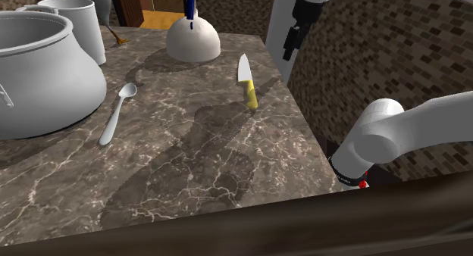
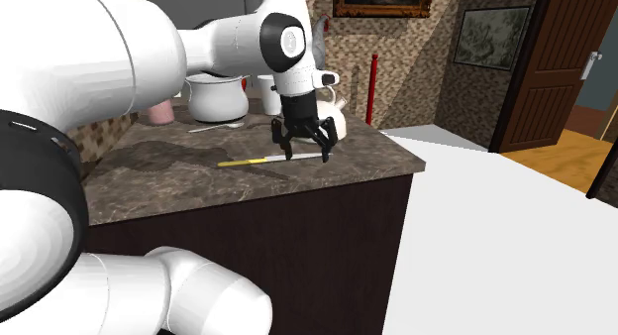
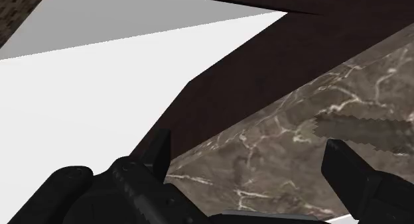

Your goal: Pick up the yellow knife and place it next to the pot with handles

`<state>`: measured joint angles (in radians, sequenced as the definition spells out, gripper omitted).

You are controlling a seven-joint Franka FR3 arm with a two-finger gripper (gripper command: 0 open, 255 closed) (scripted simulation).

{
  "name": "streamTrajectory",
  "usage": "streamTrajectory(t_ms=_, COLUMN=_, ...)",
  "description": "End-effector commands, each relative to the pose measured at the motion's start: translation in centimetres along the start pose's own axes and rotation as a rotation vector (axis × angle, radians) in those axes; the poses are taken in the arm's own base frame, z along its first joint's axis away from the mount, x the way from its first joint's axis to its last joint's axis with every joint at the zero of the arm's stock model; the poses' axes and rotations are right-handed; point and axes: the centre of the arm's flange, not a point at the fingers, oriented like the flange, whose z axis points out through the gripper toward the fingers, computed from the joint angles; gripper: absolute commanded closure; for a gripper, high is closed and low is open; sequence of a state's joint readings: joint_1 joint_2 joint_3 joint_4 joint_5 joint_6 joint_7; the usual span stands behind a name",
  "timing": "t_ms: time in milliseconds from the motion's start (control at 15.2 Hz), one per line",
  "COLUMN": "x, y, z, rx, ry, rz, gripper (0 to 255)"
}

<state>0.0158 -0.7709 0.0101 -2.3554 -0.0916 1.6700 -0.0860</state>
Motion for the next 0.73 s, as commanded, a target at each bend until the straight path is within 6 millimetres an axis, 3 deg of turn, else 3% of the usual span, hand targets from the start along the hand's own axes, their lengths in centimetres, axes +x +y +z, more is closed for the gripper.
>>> streamTrajectory(t_ms=0, x=0.0, y=0.0, z=0.0, rx=0.0, ry=0.0, rz=0.0, gripper=0)
streamTrajectory(t_ms=330, x=-0.3, y=-6.3, z=0.1, rx=0.024, ry=0.027, rz=0.285, gripper=0)
streamTrajectory(t_ms=660, x=1.1, y=-12.4, z=0.0, rx=0.048, ry=0.054, rz=0.571, gripper=0)
